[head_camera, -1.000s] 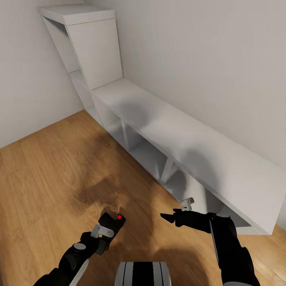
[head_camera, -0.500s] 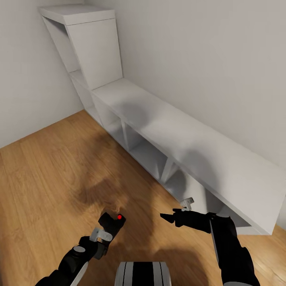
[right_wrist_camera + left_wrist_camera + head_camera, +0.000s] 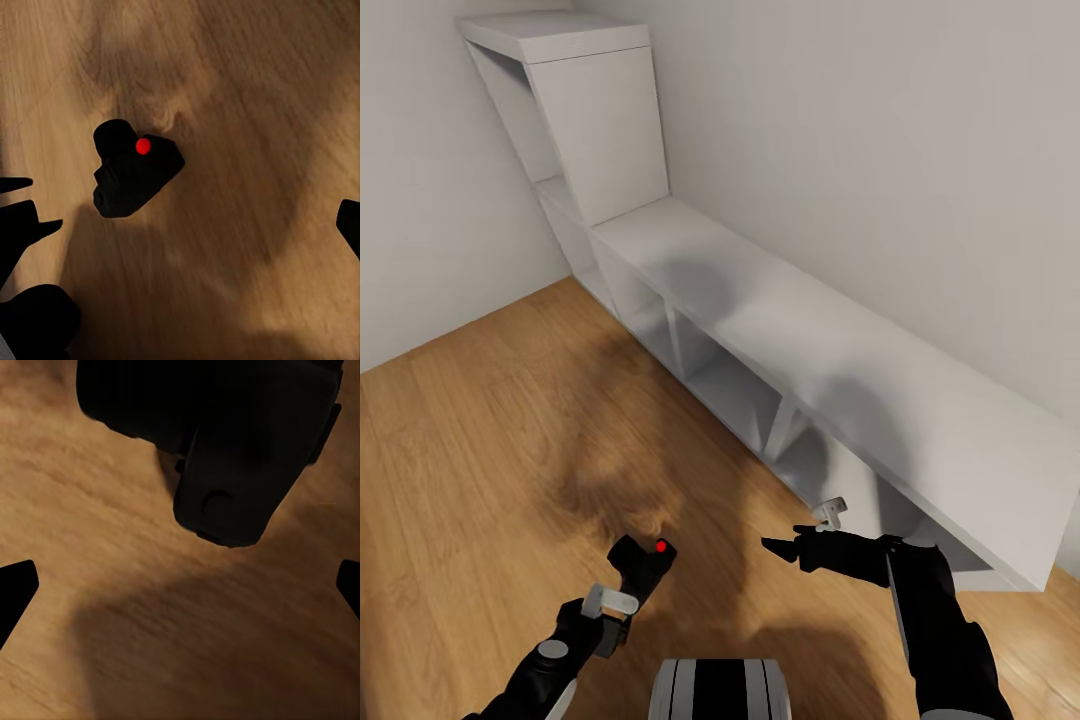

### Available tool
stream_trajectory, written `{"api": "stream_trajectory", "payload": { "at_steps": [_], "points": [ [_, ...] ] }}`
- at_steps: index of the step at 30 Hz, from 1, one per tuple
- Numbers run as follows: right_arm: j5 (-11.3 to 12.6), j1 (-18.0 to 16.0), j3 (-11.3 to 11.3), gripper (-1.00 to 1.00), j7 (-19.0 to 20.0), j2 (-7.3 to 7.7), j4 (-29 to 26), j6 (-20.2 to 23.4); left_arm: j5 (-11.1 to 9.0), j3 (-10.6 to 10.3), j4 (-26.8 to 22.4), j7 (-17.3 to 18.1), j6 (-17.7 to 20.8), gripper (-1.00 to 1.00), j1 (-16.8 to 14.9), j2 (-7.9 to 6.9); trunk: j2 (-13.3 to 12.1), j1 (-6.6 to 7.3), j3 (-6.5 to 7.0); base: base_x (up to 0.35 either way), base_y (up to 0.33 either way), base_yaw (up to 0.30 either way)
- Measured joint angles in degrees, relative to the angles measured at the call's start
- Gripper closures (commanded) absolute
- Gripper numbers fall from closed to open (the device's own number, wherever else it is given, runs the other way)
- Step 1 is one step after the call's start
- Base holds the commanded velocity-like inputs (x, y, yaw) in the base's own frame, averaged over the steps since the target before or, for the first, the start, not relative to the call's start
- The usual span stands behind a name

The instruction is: Attach the digital camera to the camera tripod in the bedroom.

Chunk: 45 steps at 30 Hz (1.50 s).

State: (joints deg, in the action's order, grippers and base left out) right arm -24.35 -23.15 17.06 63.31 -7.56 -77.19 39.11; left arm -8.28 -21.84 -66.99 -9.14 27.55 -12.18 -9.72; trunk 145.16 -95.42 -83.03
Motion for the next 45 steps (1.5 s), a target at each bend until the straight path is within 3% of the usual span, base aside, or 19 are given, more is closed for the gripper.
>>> {"api": "stream_trajectory", "payload": {
  "at_steps": [13,22,28,45],
  "points": [
    [-0.1,0.0,-0.1,-1.0,-0.1,0.0,0.0,0.0,0.0,0.1,1.3,0.8,-4.4,-1.0,0.0,0.29,0.0,0.0,0.0,0.0,0.0,0.0],
    [-0.2,0.0,-0.1,-1.0,-0.3,-0.01,0.0,0.0,2.5,0.0,1.9,0.9,-4.9,-1.0,0.0,0.64,0.0,0.0,0.0,0.0,0.0,0.0],
    [-0.3,0.0,-0.2,-1.0,-0.4,-0.01,-0.1,0.0,3.9,-0.1,2.4,0.9,-4.8,-1.0,0.0,1.93,0.0,0.0,0.0,0.0,0.0,0.0],
    [-0.3,0.0,0.1,-1.0,-0.6,0.04,-0.1,0.0,4.2,-0.1,1.9,0.3,-5.0,-1.0,0.0,2.9,0.0,0.0,0.0,0.0,0.0,0.0]
  ]
}}
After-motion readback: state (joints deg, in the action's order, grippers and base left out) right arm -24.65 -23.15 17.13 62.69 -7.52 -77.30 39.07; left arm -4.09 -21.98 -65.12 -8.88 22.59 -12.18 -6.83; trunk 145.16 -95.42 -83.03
